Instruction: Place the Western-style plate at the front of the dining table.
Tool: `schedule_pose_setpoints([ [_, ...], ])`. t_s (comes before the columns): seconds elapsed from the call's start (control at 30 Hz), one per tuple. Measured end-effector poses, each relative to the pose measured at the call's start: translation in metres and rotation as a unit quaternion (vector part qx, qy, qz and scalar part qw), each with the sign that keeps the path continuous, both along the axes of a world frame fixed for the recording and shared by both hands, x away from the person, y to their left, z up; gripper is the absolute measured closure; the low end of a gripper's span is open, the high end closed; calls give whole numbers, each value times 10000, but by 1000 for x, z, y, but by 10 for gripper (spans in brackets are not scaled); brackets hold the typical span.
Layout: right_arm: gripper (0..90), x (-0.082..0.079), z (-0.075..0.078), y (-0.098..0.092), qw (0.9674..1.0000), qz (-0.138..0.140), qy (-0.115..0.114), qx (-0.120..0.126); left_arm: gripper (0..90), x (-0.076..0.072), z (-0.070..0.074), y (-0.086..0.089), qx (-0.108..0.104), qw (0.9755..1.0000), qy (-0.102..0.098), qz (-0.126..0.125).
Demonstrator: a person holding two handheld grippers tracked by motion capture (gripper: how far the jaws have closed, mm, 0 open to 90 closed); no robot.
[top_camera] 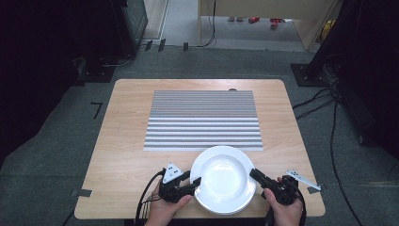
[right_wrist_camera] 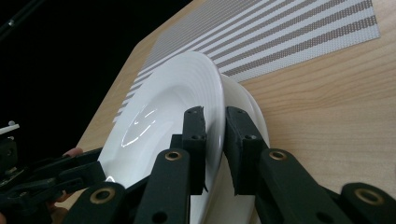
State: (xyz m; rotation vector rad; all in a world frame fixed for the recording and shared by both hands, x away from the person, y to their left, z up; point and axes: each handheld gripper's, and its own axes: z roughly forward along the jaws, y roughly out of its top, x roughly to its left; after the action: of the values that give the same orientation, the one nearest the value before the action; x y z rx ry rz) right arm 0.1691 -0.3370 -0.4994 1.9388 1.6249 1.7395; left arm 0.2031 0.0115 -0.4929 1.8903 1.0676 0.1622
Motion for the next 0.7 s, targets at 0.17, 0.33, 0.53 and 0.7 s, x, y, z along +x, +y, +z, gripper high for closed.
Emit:
schedule_pose_setpoints([
  [0.17, 822, 2, -2, -1, 9996, -6, -177, -214, 507, 1, 0, 1, -66, 10000, 16, 11],
  [0.33, 900, 5, -3, -6, 9987, 394, -324, -47, 505, 2, 0, 0, -104, 9999, 18, 28],
  [0.53, 703, 7, 2, 17, 9976, 308, -408, -467, 477, 1, -2, 0, -106, 9999, 65, -35],
  [0.7, 731, 5, -3, -4, 9990, -187, -212, -351, 470, 1, -3, 0, -97, 9999, 55, -57],
])
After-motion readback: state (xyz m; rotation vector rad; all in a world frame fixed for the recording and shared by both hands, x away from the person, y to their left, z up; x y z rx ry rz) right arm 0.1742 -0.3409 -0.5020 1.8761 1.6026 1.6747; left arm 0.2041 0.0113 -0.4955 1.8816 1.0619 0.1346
